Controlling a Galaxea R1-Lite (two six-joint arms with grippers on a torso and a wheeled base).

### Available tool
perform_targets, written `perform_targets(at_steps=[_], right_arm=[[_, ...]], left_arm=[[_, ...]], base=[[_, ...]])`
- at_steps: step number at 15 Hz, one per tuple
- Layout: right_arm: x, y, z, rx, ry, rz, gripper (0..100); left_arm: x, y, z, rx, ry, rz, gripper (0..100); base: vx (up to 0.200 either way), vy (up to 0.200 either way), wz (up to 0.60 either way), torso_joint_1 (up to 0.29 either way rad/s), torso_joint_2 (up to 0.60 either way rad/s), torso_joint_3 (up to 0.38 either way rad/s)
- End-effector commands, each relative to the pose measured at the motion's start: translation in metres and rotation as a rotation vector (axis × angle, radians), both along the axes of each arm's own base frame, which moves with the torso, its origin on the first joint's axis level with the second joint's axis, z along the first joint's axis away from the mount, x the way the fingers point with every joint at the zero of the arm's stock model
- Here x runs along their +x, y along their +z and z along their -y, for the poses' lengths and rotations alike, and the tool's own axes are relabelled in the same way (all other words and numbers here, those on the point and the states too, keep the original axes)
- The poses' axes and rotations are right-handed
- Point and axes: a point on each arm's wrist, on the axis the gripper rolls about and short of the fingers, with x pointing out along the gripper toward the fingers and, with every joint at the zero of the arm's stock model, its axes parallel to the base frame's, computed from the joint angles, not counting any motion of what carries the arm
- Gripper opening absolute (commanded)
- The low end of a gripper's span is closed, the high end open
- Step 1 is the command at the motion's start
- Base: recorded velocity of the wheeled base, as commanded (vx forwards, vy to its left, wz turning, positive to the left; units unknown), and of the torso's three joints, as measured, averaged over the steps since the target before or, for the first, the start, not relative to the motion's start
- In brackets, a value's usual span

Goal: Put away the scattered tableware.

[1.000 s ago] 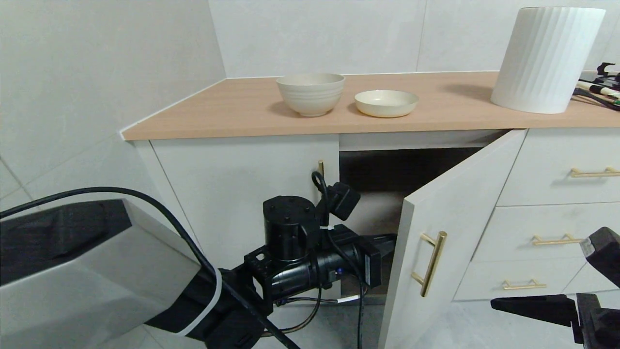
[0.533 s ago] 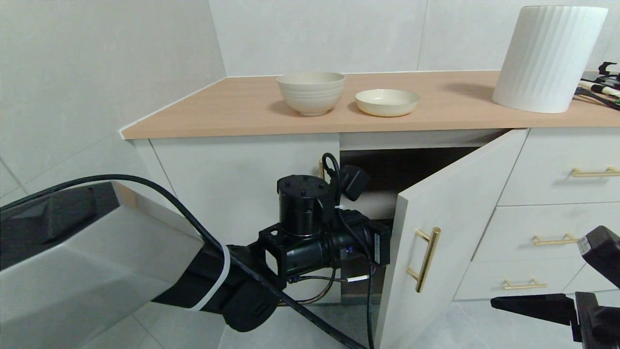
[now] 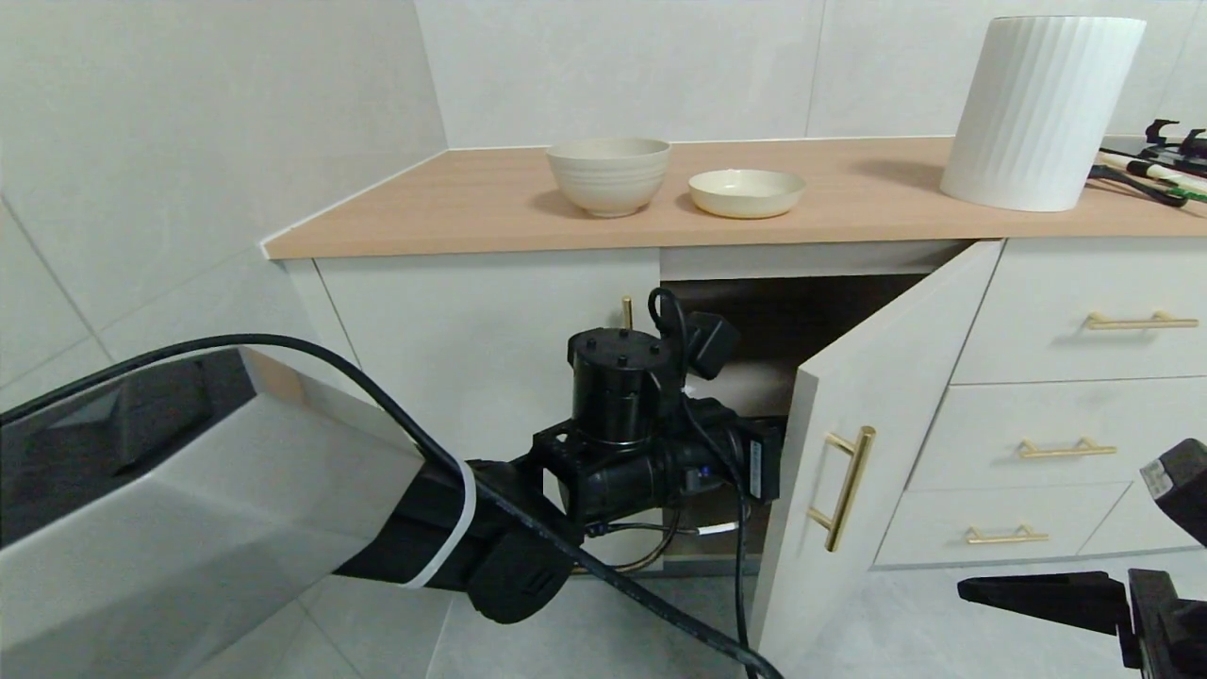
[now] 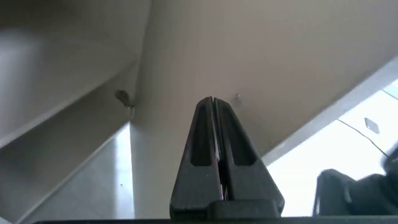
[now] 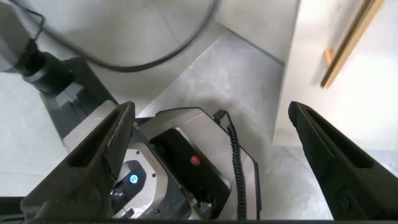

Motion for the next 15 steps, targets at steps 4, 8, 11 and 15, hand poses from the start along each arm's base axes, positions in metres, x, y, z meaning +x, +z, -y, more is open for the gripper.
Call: perform_targets(at_steps=[4, 8, 11, 15], right_arm=[[0.0, 0.0, 0.0, 0.001, 0.001, 0.001, 100], [-0.015, 0.006, 0.003, 0.046, 0.09, 0.033, 100], [-0.026, 0.006, 0.01, 0.098, 0.219, 0.036, 100], [-0.026, 0.008, 0.011, 0.1, 0.199, 0.047, 100]], left_arm=[[-0.003, -0.002, 0.015, 0.023, 0.056, 0.005, 0], [-0.069, 0.028, 0.043, -0.034, -0.108, 0.031, 0], [-0.108, 0.047, 0.041, -0.078, -0.271, 0.013, 0], [-0.065, 0.04, 0.011, -0.052, -0.11, 0.004, 0]], base=[[0.0, 0.0, 0.0, 0.0, 0.0, 0.0], [0.0, 0.0, 0.0, 0.0, 0.0, 0.0], [0.0, 0.0, 0.0, 0.0, 0.0, 0.0], [0.0, 0.0, 0.0, 0.0, 0.0, 0.0]])
